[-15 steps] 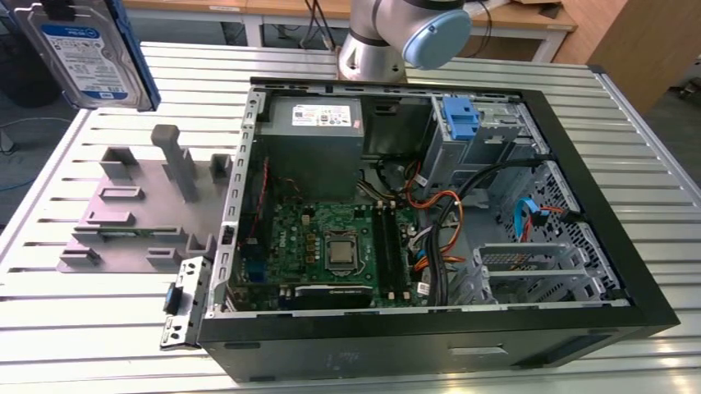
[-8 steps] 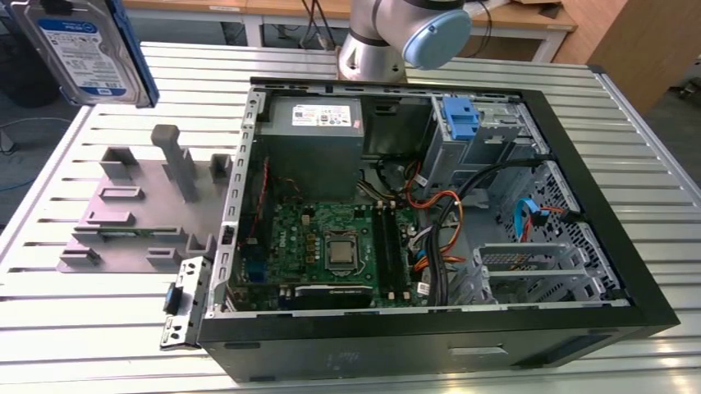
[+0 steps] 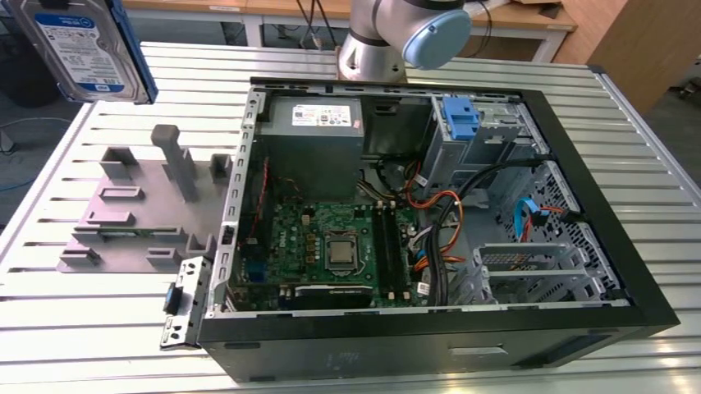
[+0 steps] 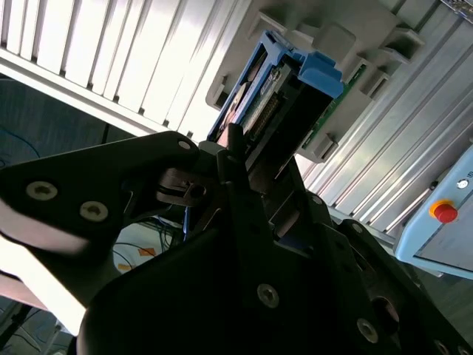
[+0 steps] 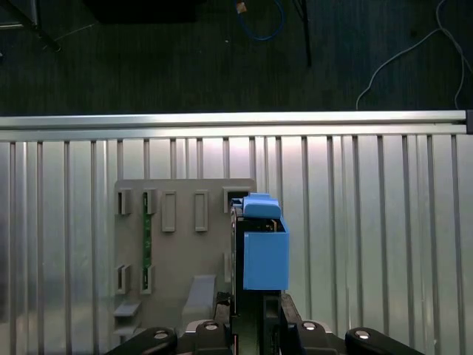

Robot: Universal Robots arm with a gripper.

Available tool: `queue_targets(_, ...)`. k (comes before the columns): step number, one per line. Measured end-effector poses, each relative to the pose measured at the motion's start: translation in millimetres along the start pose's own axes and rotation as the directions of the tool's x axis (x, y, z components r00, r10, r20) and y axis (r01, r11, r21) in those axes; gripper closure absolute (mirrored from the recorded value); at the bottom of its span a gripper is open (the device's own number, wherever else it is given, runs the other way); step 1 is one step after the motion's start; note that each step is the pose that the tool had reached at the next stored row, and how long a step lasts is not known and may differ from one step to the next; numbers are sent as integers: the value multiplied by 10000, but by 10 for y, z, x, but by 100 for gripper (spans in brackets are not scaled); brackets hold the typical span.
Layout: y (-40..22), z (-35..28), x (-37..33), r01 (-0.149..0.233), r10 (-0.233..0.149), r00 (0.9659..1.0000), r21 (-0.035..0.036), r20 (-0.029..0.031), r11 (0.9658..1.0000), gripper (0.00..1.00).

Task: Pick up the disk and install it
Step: 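Pick up the disk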

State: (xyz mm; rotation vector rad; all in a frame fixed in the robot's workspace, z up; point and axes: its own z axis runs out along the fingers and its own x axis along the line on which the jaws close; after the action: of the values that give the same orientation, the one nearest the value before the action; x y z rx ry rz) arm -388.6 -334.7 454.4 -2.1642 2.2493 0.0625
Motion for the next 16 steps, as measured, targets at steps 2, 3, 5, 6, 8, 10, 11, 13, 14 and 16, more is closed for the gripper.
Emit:
queue_targets(2, 0, -1, 0, 0, 0, 10000, -2, -2, 10000, 65)
queue_targets(3, 0, -1, 0, 0, 0, 10000, -1, -2, 10000, 65)
queue_targets(5, 0, -1, 0, 0, 0, 10000, -1, -3, 10000, 65)
queue_targets(6, 0, -1, 0, 0, 0, 10000, -1, -3, 10000, 65)
queue_targets(8, 1, -12, 0, 0, 0, 10000, -3, -3, 10000, 65)
queue_targets(10, 1, -32, -1, 0, 0, 10000, -2, -3, 10000, 65)
queue_targets(11, 1, -42, -2, 0, 0, 10000, -2, -4, 10000, 65)
queue_targets(13, 1, -50, -2, 0, 0, 10000, -1, -3, 10000, 65)
queue_targets(14, 1, -49, -2, 0, 0, 10000, 0, -3, 10000, 65)
queue_targets(16, 1, -57, -2, -1, 1, 10000, -1, -3, 10000, 65)
